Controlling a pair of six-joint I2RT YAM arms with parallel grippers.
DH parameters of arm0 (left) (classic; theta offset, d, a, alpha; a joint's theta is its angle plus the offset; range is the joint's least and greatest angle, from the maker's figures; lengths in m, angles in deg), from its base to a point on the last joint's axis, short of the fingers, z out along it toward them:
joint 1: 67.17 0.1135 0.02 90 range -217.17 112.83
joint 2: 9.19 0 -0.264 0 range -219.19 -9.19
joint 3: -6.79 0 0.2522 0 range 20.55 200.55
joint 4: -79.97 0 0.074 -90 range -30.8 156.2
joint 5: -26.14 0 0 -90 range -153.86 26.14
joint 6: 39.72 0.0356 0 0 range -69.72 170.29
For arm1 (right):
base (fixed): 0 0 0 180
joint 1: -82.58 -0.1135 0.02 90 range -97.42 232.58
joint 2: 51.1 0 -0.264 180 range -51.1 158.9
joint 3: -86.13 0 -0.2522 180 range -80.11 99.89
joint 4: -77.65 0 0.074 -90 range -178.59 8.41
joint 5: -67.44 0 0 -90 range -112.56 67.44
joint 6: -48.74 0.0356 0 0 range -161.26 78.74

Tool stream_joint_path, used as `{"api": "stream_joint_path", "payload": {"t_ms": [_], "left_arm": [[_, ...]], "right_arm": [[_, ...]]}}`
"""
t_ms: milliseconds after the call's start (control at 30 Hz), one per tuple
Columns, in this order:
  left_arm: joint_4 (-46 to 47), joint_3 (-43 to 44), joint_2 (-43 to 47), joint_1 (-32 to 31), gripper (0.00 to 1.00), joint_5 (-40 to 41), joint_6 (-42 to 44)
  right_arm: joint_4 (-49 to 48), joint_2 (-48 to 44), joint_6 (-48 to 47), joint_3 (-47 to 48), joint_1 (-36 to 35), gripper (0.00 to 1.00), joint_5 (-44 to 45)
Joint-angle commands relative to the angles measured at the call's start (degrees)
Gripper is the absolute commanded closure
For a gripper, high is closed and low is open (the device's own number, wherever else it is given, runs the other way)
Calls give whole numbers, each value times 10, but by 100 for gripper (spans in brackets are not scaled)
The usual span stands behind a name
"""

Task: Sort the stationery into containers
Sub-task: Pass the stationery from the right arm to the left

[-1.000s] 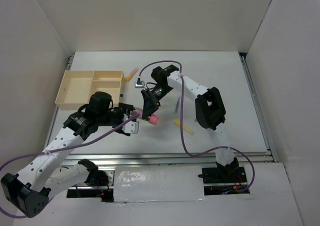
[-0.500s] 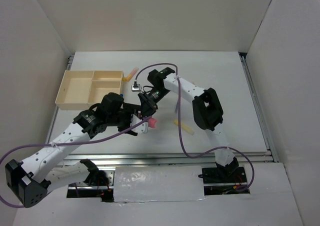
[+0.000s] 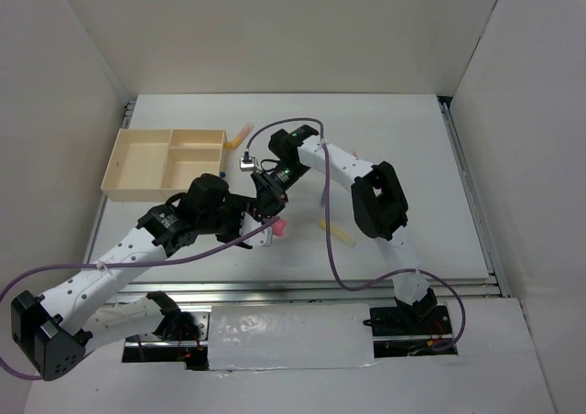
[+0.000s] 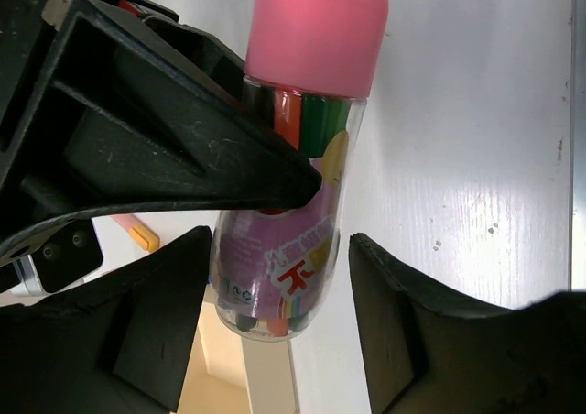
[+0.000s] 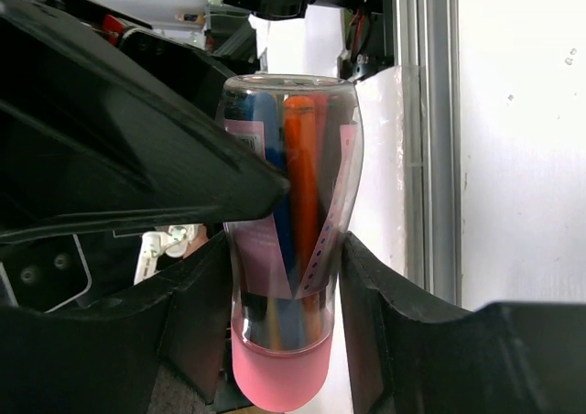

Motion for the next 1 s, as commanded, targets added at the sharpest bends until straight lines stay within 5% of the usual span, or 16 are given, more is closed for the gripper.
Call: {"api": "stream_joint_path", "payload": {"t_ms": [0, 233, 400, 500, 667, 867, 967], "left_arm": [[14, -12, 11, -6, 27, 1, 5], [27, -23, 4, -15, 27, 23, -8], [30, -20, 0, -17, 49, 27, -16], [28, -18, -3, -18, 76, 35, -26], [44, -47, 30, -20, 90, 45, -29], [48, -80, 82, 8, 95, 27, -41], [45, -70, 81, 62, 99, 3, -39]], "right_arm": [[26, -25, 10, 3, -9, 100, -36], [27, -27, 10, 3, -16, 100, -25], [29, -27, 11, 2, -20, 95, -26], [30, -31, 10, 0, -18, 75, -23], [9, -54, 37, 9, 3, 21, -3], [-50, -81, 137, 138, 114, 10, 33], [-144, -108, 190, 96, 186, 10, 65]]}}
